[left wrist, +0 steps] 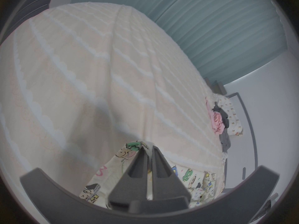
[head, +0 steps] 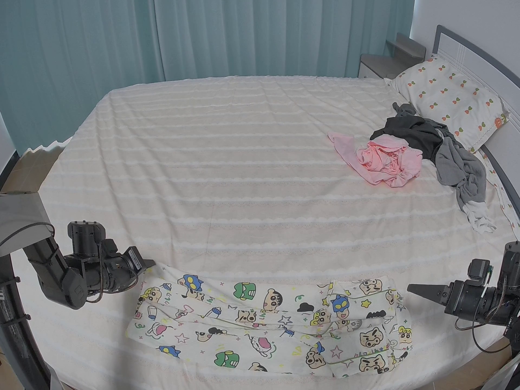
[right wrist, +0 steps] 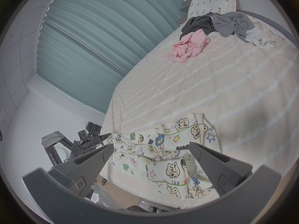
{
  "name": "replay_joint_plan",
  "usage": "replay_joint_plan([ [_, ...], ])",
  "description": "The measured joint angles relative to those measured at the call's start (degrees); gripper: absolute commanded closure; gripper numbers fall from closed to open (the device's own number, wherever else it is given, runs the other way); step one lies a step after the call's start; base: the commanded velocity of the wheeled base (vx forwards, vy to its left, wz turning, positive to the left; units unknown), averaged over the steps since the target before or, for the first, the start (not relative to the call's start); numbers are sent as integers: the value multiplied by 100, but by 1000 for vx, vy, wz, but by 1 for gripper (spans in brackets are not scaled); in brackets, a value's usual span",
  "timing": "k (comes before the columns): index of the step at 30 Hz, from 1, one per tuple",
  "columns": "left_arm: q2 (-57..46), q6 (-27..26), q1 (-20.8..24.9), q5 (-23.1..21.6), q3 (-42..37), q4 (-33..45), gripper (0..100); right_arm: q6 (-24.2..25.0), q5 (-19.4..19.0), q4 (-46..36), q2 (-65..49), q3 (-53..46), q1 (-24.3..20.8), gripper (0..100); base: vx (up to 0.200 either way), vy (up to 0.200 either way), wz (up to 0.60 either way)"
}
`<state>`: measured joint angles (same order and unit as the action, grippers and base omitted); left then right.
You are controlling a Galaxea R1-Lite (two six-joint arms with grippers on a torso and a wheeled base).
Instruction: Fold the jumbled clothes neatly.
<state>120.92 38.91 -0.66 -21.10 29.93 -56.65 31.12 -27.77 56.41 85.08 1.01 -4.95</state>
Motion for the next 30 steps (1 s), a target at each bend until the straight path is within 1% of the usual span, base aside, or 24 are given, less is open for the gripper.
replay_joint_plan([
  [6,-55,35,39,-76,-269,-885,100,0,0,-2,0,0,-11,0,0,0,0],
  [8,-55,35,48,-246,-461,-1312,100,0,0,-18,-2,0,-17,0,0,0,0],
  [11,-22,28,55,-490,-697,-1730,100,0,2,-55,-2,0,-22,0,0,0,0],
  [14,78,22,48,-566,-835,-1851,100,0,0,-79,-5,0,-26,0,0,0,0],
  [19,268,4,-13,-566,-852,-1881,100,-1,0,-88,-10,0,-28,0,0,0,0],
  [20,300,1,-18,-563,-848,-1881,0,0,0,-90,-10,0,-32,0,0,0,0],
  [30,532,6,-234,-544,-689,-1857,0,-1,2,-90,-11,0,-30,0,0,0,0],
])
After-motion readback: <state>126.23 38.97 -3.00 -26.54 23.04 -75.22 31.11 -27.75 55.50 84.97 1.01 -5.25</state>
